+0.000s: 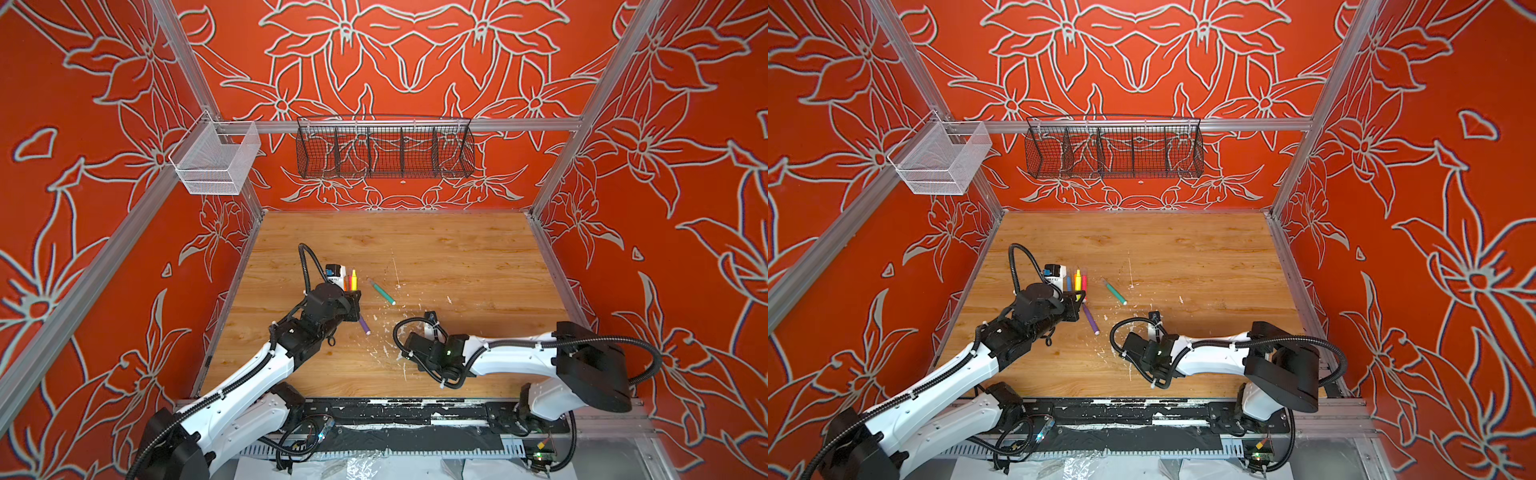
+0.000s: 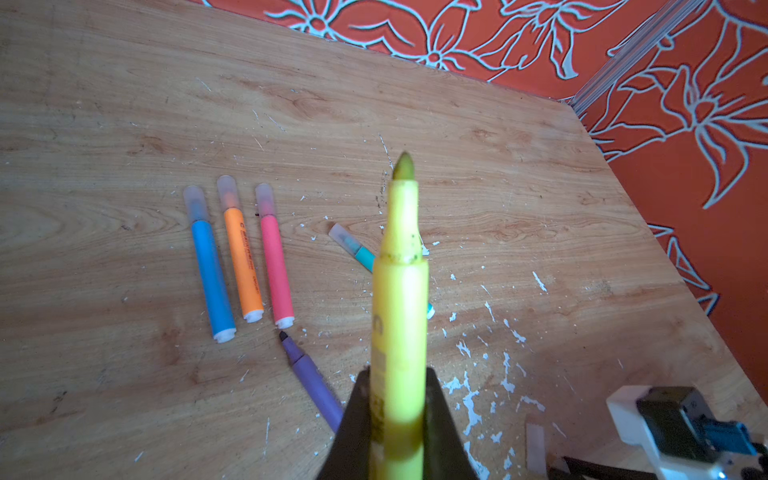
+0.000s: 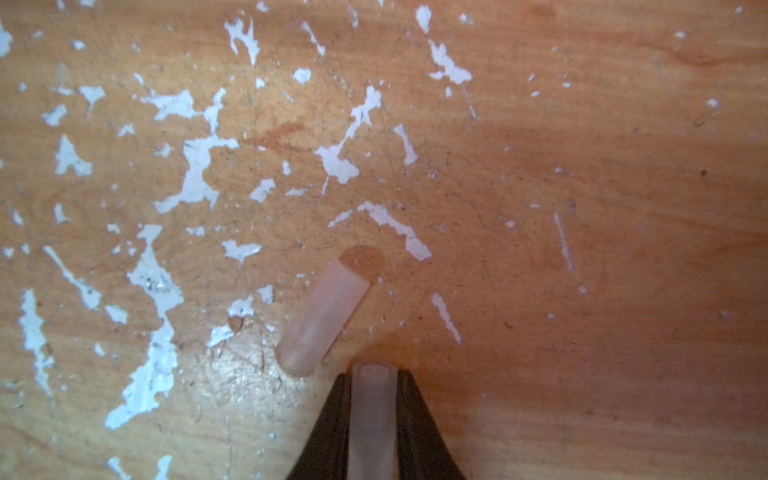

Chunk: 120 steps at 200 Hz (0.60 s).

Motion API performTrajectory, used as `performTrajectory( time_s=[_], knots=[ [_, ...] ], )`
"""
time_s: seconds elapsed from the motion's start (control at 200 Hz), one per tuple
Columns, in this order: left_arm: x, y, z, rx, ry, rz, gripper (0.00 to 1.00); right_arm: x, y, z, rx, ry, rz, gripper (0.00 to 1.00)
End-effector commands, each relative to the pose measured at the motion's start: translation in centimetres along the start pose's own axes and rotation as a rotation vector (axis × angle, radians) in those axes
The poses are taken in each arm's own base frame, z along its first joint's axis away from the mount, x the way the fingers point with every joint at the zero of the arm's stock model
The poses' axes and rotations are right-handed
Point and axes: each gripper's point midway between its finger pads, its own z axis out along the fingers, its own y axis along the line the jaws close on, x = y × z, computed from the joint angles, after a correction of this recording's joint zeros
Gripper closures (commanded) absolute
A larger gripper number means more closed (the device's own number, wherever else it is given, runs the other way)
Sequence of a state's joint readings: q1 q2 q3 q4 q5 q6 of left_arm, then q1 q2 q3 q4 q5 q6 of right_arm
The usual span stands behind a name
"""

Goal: Insert the pens into the pen caps
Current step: 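Close the right gripper on a white cap and lift it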

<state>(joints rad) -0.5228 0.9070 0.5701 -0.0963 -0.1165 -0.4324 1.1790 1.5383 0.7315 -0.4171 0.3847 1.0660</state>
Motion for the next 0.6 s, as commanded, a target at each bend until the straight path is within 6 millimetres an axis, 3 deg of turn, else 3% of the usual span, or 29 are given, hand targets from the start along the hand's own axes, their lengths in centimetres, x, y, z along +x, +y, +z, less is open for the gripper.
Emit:
performTrajectory(
  time_s=[0.0, 0.31, 0.595],
  knots=[
    [-0.8, -0.6, -0.4, 0.027, -0.022, 0.011, 1.0, 2.8, -4.2, 1.5, 0.149, 0.084, -0.04, 0.81],
    [-0.7, -2.3, -0.7, 0.135, -0.023, 0.035, 1.0, 0.4, -3.7, 0.1, 0.078, 0.029, -0.002, 0.93],
    [-0.2, -5.8, -1.4, 0.318, -0.019, 0.081, 1.0, -4.7, -4.6, -5.1, -0.058, -0.13, 0.093, 0.98]
  ],
)
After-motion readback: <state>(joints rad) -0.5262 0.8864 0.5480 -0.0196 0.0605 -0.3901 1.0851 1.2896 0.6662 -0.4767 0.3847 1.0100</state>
